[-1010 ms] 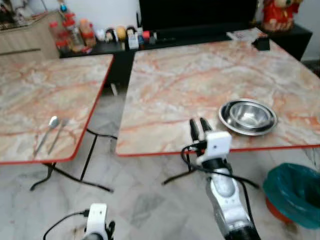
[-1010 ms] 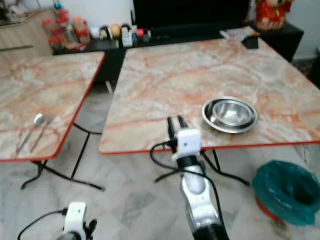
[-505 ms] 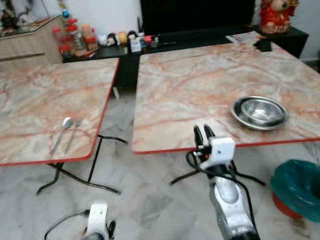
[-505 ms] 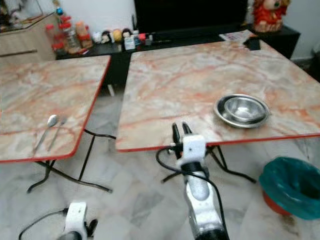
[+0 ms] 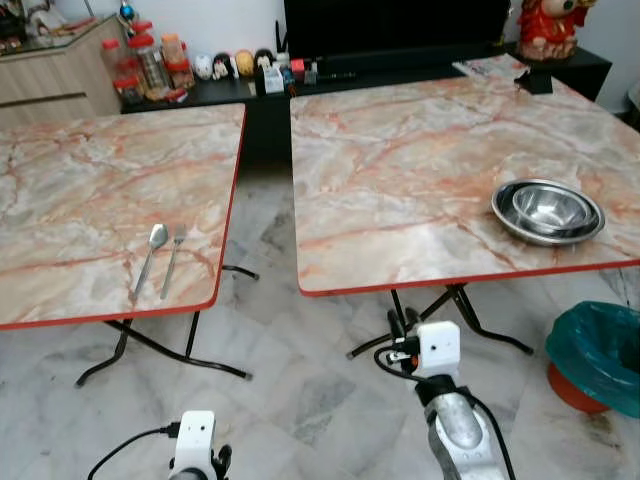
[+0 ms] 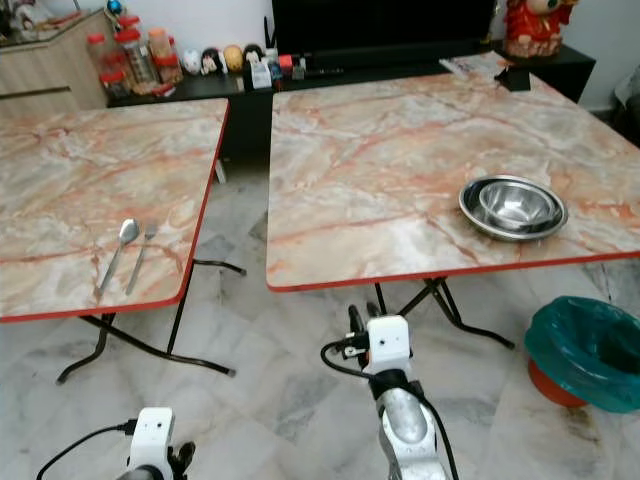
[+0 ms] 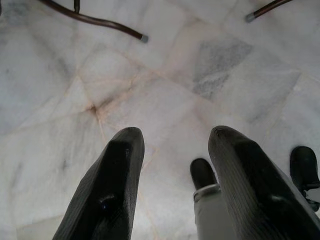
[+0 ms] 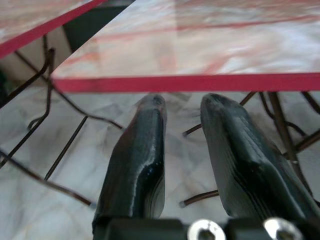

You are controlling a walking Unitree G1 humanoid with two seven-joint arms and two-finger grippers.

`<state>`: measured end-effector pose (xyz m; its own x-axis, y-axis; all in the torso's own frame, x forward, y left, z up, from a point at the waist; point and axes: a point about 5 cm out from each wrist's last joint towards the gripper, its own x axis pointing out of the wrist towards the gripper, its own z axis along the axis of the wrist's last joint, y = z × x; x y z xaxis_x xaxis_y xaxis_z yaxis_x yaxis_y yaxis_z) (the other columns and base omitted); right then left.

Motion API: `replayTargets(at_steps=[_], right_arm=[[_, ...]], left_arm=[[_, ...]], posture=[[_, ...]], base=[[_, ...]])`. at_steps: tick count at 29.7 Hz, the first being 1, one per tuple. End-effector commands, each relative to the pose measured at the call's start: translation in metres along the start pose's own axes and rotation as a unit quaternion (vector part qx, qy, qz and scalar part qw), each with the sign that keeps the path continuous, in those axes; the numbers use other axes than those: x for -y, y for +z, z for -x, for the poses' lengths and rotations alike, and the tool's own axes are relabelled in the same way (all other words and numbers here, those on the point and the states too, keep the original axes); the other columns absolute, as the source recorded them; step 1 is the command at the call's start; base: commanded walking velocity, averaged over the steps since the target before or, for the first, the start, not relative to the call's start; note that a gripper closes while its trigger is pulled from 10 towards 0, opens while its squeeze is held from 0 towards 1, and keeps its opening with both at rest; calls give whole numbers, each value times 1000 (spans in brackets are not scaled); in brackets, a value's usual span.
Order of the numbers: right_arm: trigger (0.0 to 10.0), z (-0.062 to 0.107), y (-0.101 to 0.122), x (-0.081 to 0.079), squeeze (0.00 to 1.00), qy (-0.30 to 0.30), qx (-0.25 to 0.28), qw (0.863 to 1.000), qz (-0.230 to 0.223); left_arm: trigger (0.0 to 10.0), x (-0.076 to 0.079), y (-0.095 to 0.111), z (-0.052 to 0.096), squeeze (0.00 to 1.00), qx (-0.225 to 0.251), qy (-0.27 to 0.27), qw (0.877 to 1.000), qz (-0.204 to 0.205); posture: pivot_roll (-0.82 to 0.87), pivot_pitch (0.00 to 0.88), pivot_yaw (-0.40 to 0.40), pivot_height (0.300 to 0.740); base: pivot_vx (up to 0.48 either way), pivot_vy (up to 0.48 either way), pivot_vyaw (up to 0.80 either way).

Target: Setting the table

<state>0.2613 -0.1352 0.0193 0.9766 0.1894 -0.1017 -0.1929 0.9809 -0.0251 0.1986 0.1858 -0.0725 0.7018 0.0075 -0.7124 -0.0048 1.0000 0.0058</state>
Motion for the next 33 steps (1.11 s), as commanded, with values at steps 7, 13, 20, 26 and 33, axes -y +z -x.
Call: replayTargets(at_steps=[7,13,20,26,33], right_arm=[[10000,12,-35,3,0,5,-87,996,15],[10000,34,-72,9,0,-11,-216,976,15],[10000,53,-93,10,0,-36,-294,955,2],[10000,59,-100,9,0,-57,-317,946,-29],[10000,55,-97,8,0,-74,-305,948,-53]], left_arm=[[10000,6,4,-3,0,-6,-11,1000,-7],[10000,6,6,-4,0,-14,-12,1000,-12],[10000,3,7,-4,0,-12,-8,1000,-11],[10000,-2,2,-2,0,-17,-3,1000,-11],[10000,-8,1,-1,0,-19,0,1000,-19]], posture=[[-182,0,104,740],[-156,0,101,740],[-142,0,111,740],[-115,0,120,740],[-113,0,136,740]], base=[[0,0,0],[0,0,0],[0,95,0],[0,366,-347],[0,414,0]])
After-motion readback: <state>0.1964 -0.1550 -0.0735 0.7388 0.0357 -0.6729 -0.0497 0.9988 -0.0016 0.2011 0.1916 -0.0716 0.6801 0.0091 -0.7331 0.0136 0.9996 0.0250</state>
